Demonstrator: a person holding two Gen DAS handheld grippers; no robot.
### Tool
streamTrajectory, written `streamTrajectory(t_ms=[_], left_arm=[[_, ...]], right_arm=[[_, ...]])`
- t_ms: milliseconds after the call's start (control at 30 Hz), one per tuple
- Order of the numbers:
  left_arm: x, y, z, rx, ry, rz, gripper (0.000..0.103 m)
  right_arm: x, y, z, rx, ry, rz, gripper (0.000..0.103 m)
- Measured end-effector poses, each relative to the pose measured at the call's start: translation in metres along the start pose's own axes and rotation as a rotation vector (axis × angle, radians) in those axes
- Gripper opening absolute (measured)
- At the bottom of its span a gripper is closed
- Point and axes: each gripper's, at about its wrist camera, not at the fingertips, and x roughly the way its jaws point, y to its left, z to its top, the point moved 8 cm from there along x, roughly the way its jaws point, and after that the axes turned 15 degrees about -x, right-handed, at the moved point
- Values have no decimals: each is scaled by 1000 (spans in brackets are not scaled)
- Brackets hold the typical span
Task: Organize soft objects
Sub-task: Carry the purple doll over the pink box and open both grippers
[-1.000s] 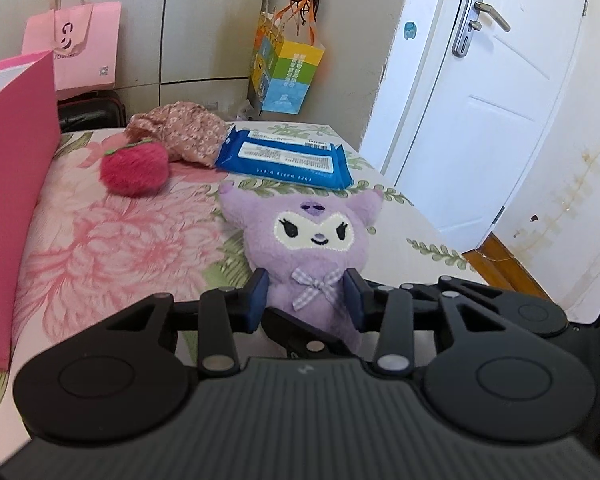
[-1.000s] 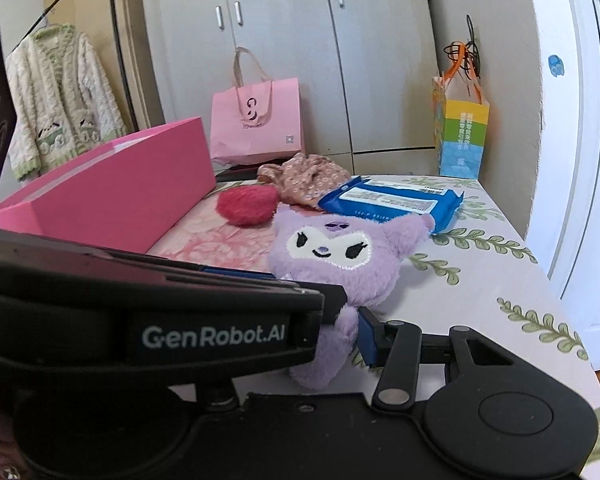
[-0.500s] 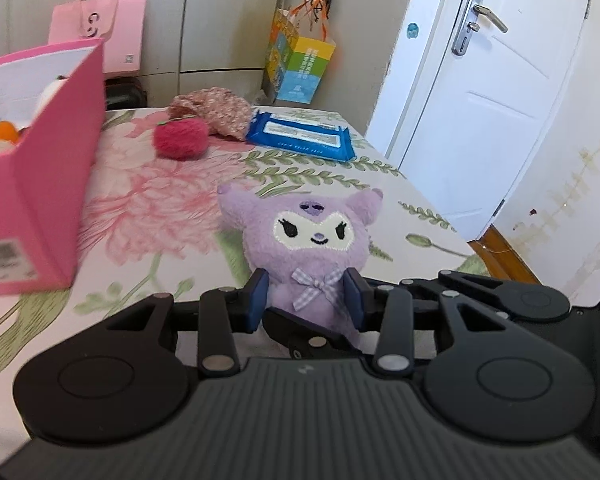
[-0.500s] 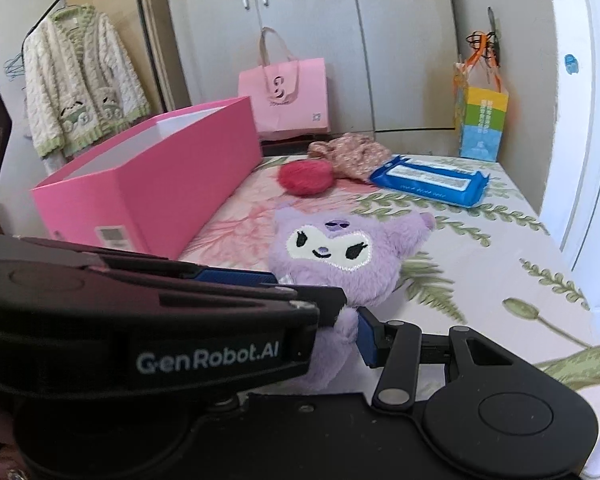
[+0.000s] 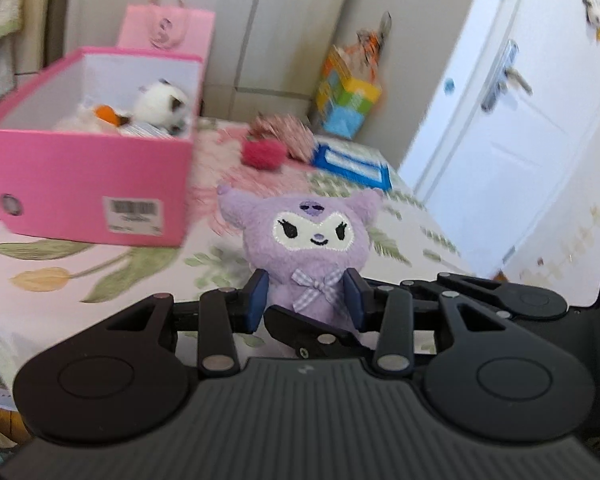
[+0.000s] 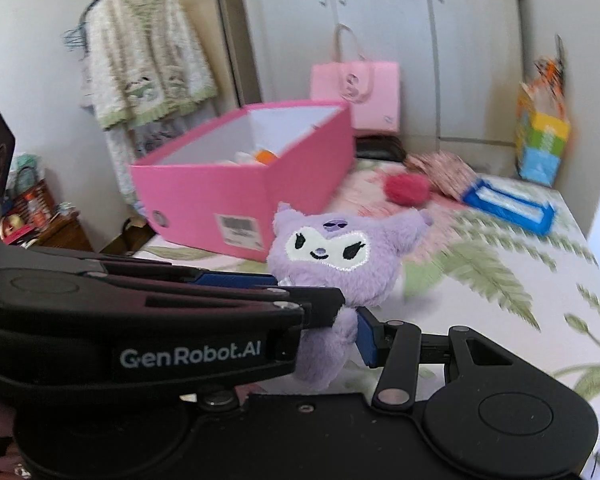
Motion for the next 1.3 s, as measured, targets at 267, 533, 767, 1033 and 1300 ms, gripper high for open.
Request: streamTrajectory(t_ms=[267,533,767,1033,1300], left_arm=[[-47,5,32,-34,-191,17,39],[-64,22,80,-88,-306,25,39],[-46,44,125,-98,-318,34,39],[9,91,181,-172,-225,65,39],[67,134,208,-255,-123,115,39]], right_arm=[[-17,30,47,-139,-99,9,54],[-7,38,103,-189,-185,33,54],[24,38,135,-196,-226,46,54],[89,24,167,-177,-183,79,54],[165,5,182,-81,-75,201,54]])
